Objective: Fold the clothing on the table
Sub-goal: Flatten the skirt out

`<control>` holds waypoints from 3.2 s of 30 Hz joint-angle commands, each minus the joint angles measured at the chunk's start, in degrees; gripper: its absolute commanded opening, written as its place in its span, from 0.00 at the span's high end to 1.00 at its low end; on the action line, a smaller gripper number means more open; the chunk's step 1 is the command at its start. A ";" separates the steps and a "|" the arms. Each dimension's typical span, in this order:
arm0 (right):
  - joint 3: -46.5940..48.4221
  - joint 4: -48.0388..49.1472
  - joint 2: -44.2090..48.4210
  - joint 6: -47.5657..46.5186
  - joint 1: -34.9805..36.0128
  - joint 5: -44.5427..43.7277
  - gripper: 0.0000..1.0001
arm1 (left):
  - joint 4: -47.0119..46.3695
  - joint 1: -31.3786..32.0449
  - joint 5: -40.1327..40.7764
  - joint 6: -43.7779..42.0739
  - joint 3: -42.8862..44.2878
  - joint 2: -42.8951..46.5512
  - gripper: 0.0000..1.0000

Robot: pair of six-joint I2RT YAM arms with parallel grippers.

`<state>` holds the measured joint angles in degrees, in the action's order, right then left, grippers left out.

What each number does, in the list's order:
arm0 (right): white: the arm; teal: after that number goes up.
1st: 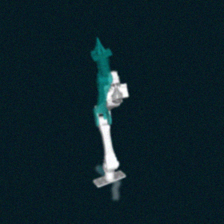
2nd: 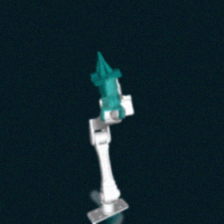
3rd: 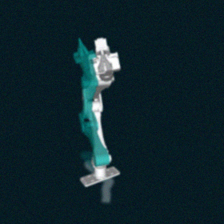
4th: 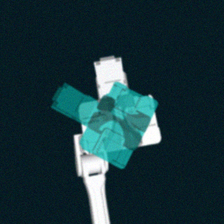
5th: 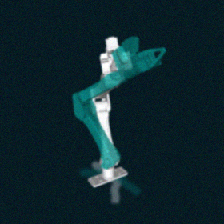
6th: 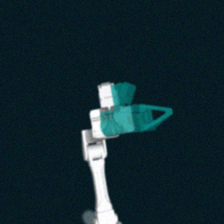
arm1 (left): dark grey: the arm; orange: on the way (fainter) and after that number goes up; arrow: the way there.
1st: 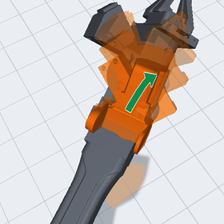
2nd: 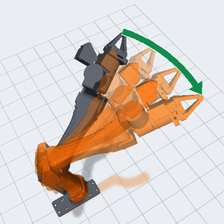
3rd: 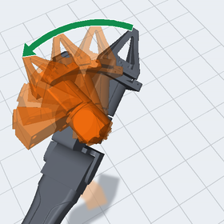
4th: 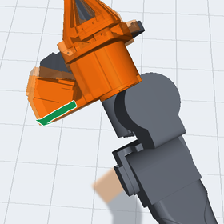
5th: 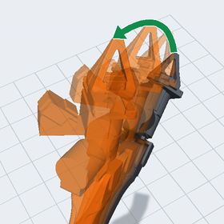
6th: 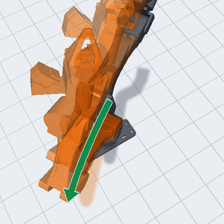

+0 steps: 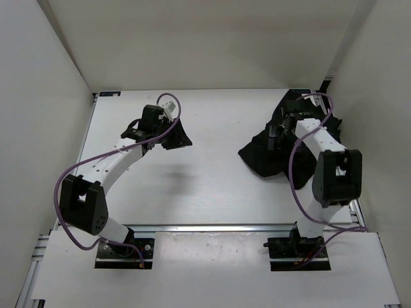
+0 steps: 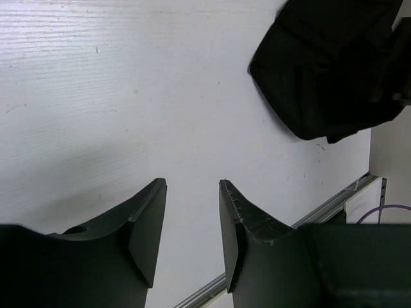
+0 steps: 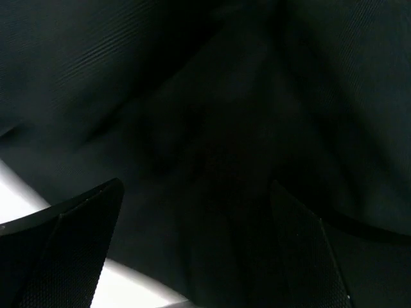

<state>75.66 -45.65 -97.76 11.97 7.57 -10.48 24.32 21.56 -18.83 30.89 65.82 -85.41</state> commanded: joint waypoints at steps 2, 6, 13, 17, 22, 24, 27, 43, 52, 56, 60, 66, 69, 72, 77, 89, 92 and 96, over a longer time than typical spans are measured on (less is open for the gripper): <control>3.96 1.53 -11.37 -0.19 -2.04 -4.37 0.01 | -0.94 -0.99 -0.86 -0.22 -1.22 3.93 0.50; 4.85 1.88 -16.76 -0.72 -0.46 3.51 0.19 | -1.55 -1.96 -1.12 -0.40 -3.59 5.51 0.51; 9.06 -1.27 -4.05 -6.51 9.37 29.59 1.00 | -2.96 -4.15 -1.83 0.04 -6.67 7.01 0.52; 15.05 -3.23 6.41 -4.87 13.08 47.45 1.00 | -3.22 -5.56 -2.79 0.74 -7.72 7.45 0.52; 6.98 9.40 19.33 4.37 5.54 63.53 1.00 | -3.40 -5.30 -3.14 0.66 -8.26 7.62 0.54; 0.67 16.87 23.11 9.02 2.55 64.44 1.00 | -3.48 -5.04 -3.14 1.01 -7.73 7.10 0.53; -5.41 17.18 25.59 10.36 -3.60 64.36 1.00 | -3.14 -4.95 -3.06 1.27 -7.64 7.09 0.53; -8.69 2.03 32.37 7.99 0.40 15.81 0.02 | -3.66 -2.93 -3.06 1.45 -12.38 9.12 0.52; -9.48 11.90 21.22 12.20 15.19 28.04 0.01 | 2.31 -1.34 10.30 -3.29 -17.47 12.81 0.46; -7.46 11.37 18.13 11.68 17.56 27.71 0.01 | 2.84 -2.23 8.38 -3.47 -18.71 14.30 0.44; -6.66 11.28 17.95 11.50 16.95 28.23 0.01 | 3.11 -0.30 6.00 -3.03 -17.75 16.41 0.43; -6.92 10.32 17.60 11.59 16.86 27.88 0.01 | 7.05 -0.91 3.63 -1.98 -18.01 20.89 0.41; -6.92 9.96 17.51 11.50 16.25 27.45 0.01 | 7.85 -0.03 6.16 -2.94 -19.59 22.65 0.40; -5.00 9.88 16.81 11.50 15.90 28.32 0.01 | 7.86 1.28 8.98 -3.91 -22.48 21.60 0.40; 0.62 8.48 12.69 9.48 16.86 29.02 0.01 | 1.62 1.72 9.86 -3.48 -26.70 17.57 0.40; 8.89 4.08 -0.94 2.01 25.56 21.39 0.01 | -2.35 2.17 9.96 -3.56 -25.66 13.85 1.00; 9.16 4.60 -3.31 1.14 26.00 18.32 0.01 | -0.33 0.77 8.55 -3.04 -24.78 15.88 1.00; 9.51 6.01 -5.34 -0.80 26.62 10.78 0.02 | 0.20 -0.02 6.36 -1.98 -23.55 18.43 0.86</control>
<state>82.74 -40.49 -102.17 14.02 33.85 8.16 23.99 22.44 -9.98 28.10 39.53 -70.15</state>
